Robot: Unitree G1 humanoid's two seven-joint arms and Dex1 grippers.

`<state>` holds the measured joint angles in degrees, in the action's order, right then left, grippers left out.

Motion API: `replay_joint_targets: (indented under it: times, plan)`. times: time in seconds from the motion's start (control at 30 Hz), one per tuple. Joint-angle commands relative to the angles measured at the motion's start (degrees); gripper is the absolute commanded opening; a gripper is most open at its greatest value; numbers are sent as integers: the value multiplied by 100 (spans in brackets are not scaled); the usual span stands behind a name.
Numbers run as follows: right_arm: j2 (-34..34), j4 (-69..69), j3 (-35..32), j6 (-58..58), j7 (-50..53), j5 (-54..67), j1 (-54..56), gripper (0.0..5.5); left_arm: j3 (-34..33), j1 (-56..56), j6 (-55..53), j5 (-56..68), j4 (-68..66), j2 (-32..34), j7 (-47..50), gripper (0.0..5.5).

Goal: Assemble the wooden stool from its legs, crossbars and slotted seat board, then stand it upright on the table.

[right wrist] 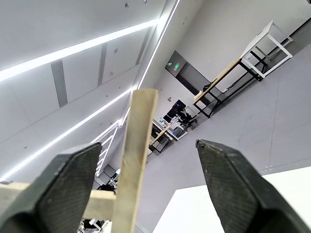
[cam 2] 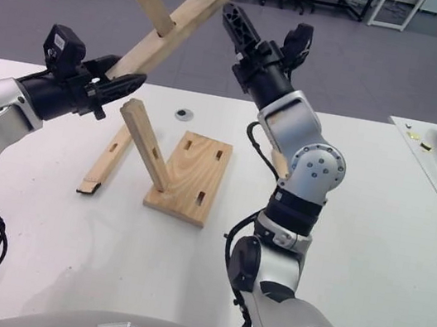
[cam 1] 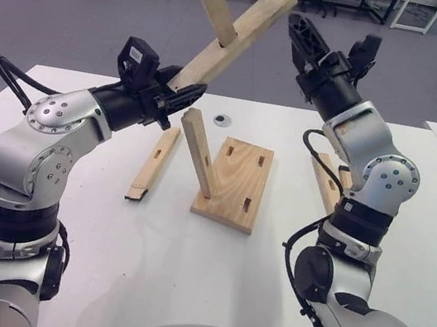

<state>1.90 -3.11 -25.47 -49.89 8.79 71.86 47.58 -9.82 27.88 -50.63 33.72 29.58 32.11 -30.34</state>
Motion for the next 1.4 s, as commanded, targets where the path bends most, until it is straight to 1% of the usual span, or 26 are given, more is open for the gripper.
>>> replay_joint_targets:
  times: [0.03, 0.33, 0.6, 0.73, 0.87, 1.0, 1.03, 1.13, 1.17, 1.23, 1.37, 1.4]
  plan:
    - [-29, 65, -52, 114, 281, 454, 216, 362, 107, 145, -42, 142, 123, 133, -87, 206]
    - [-124, 109, 221, 165, 612, 782, -13, 362, 454, 35, 224, 39, 203, 472, -354, 206]
    - [-395, -117, 322, 37, 994, 1181, -351, 204, 540, -108, 355, -18, 242, 599, -474, 206]
    - [-475, -247, 426, 166, 1084, 1160, -498, 127, 590, -136, 379, -41, 225, 589, -484, 206]
    - [-398, -335, 417, 461, 1301, 1192, -563, 119, 633, -122, 357, -101, 173, 570, -412, 206]
    - [-330, -427, 211, 852, 1694, 1499, -635, 115, 612, -126, 316, -105, 133, 567, -363, 206]
    - [-320, -452, 166, 943, 1797, 1599, -640, 112, 610, -133, 309, -101, 135, 562, -352, 243]
    - [-395, -515, 7, 1225, 2112, 1846, -609, 102, 568, -130, 281, -88, 115, 521, -279, 284]
    - [-437, -512, -38, 1293, 2185, 1897, -603, 102, 545, -118, 279, -86, 100, 505, -243, 289]
    - [-522, -487, -63, 1373, 2272, 1923, -634, 102, 492, -79, 288, -75, 65, 471, -162, 322]
    - [-639, -403, -102, 1565, 2336, 1715, -802, 102, 307, 98, 329, -5, -3, 353, 12, 387]
    - [-701, -403, -87, 1631, 2291, 1560, -839, 102, 259, 143, 370, -3, -22, 298, 83, 390]
